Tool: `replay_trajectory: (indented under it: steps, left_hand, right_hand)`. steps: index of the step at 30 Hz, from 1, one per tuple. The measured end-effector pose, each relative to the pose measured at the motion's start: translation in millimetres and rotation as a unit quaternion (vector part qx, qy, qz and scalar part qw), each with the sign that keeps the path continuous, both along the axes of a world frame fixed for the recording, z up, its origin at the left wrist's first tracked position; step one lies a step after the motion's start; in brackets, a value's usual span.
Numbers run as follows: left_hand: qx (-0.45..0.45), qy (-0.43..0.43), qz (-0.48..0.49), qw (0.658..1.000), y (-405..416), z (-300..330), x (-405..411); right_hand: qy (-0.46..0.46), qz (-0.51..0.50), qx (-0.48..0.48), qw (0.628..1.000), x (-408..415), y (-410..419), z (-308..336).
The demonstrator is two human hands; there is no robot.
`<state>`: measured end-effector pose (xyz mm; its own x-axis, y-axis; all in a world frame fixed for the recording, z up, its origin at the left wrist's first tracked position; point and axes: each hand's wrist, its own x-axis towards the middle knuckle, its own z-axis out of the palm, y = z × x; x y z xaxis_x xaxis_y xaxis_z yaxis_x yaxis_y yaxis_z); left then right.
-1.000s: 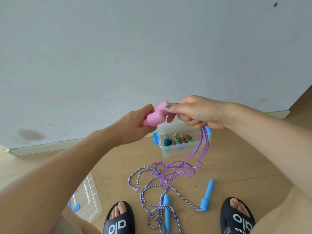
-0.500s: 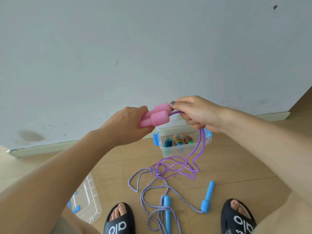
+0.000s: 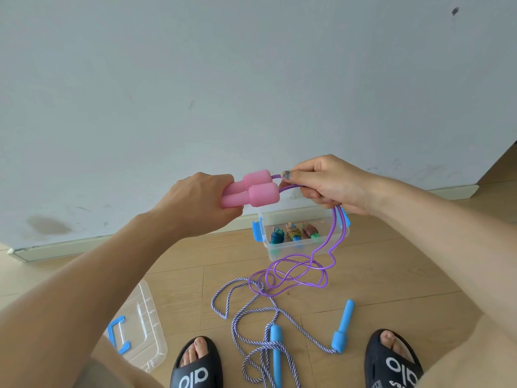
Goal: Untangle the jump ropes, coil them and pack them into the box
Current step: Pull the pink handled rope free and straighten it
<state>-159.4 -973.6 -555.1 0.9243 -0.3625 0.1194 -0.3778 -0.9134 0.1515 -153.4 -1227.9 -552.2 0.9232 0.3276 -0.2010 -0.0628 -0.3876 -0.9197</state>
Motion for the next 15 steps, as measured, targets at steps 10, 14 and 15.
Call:
replay_trajectory:
  steps: [10,14,15]
  left_hand:
    - [-0.102,0.108,0.053,0.988,-6,0,3]
    - [-0.288,0.235,0.141,0.918,-13,-1,3]
    - [-0.328,0.256,0.159,0.895,-15,-1,3]
  right_hand:
    - [-0.064,-0.074,0.008,0.995,-2,14,-8]
    - [-0.208,-0.140,-0.091,0.964,-17,37,-18]
    - [-0.233,-0.129,-0.116,0.957,-21,44,-22]
